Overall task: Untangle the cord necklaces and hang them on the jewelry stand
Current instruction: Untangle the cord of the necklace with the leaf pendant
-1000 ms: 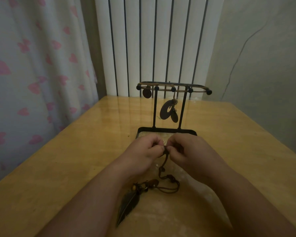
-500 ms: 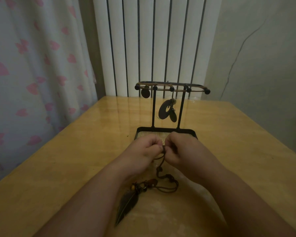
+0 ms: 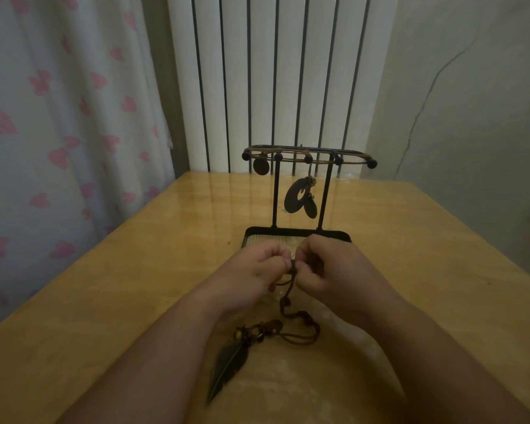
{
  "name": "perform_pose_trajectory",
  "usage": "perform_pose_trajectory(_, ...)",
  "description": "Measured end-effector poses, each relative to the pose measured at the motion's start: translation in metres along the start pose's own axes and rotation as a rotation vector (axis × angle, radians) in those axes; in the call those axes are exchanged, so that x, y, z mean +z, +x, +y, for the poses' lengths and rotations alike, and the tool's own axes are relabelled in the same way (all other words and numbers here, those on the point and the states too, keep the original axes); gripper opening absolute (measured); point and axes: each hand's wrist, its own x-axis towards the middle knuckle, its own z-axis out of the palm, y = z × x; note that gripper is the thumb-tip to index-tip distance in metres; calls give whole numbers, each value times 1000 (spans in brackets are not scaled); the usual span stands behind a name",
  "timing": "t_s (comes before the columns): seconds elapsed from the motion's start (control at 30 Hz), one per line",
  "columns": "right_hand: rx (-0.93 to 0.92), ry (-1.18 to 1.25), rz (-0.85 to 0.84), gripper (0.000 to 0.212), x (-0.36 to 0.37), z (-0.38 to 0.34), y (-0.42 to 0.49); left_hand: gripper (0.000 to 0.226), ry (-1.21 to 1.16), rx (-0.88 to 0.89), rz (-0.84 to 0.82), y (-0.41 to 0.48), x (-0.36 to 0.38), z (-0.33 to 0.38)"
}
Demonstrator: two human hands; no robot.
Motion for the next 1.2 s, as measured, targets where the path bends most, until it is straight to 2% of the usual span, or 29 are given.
perform_pose_trajectory(0.33, -16, -62, 13, 8, 3, -4, -1, 30, -32, -4, -20, 1, 1, -3)
perform_pose_trajectory(0.67, -30, 37, 56, 11, 10, -4, 1, 15, -151, -1, -49, 4, -1, -3)
perform_pose_trajectory(1.0, -49, 78, 74, 9, 11, -5, -2, 14, -149, 22, -71, 5, -3, -6)
perform_pose_trajectory(1.2, -53, 114, 88, 10, 11, -6, -1, 13, -225, -7, -94, 7, -3, -9)
